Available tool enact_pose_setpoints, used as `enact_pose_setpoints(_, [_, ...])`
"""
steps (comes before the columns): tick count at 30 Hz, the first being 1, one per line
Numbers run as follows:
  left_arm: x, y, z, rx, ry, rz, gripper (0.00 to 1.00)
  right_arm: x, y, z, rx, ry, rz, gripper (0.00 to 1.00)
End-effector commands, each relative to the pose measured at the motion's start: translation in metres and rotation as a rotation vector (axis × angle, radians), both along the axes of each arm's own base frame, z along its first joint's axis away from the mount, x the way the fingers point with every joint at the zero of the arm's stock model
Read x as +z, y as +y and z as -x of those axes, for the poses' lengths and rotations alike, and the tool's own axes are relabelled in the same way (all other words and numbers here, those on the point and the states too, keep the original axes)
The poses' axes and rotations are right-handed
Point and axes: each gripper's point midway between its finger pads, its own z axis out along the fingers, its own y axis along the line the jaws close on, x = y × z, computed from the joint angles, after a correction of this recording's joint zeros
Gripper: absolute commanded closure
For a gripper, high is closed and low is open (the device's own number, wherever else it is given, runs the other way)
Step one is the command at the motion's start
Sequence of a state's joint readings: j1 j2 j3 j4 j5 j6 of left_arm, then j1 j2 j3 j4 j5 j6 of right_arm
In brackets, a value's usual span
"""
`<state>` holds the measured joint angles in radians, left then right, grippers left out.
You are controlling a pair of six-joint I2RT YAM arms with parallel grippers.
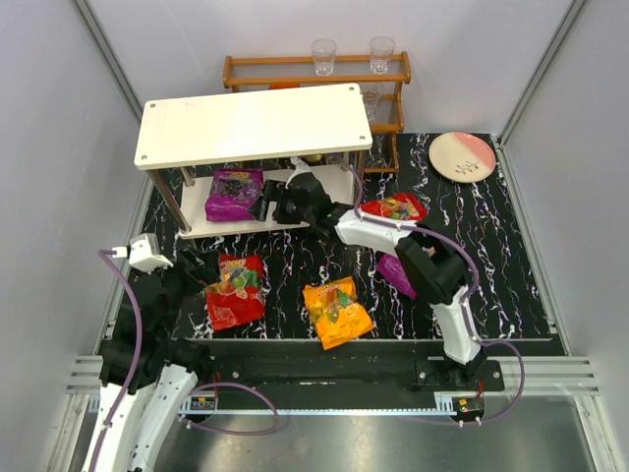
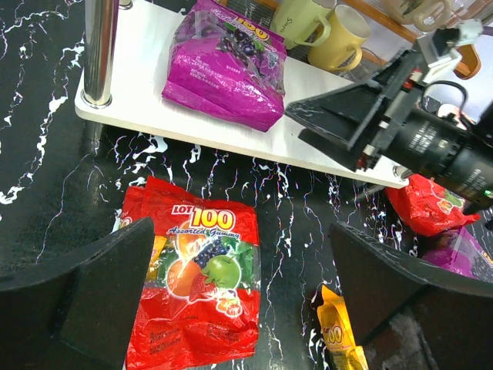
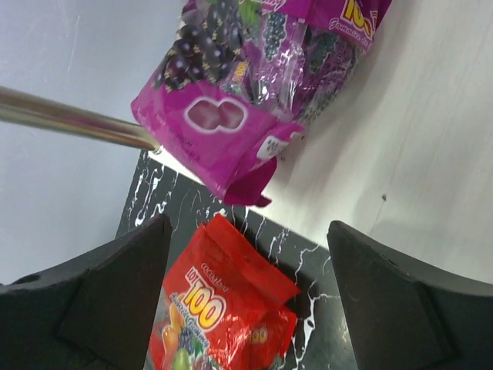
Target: Place and organize the candy bags onto the shelf
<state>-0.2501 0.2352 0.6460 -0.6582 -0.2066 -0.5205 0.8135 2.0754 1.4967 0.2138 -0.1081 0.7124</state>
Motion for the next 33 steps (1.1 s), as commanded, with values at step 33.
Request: enact_pose_setpoints(33, [0.011,0.0,-0.001,-0.003,-0.044,0.0,0.01,-0.02,0.039,-0.08,-0.135,0.139,-0.187,0.16])
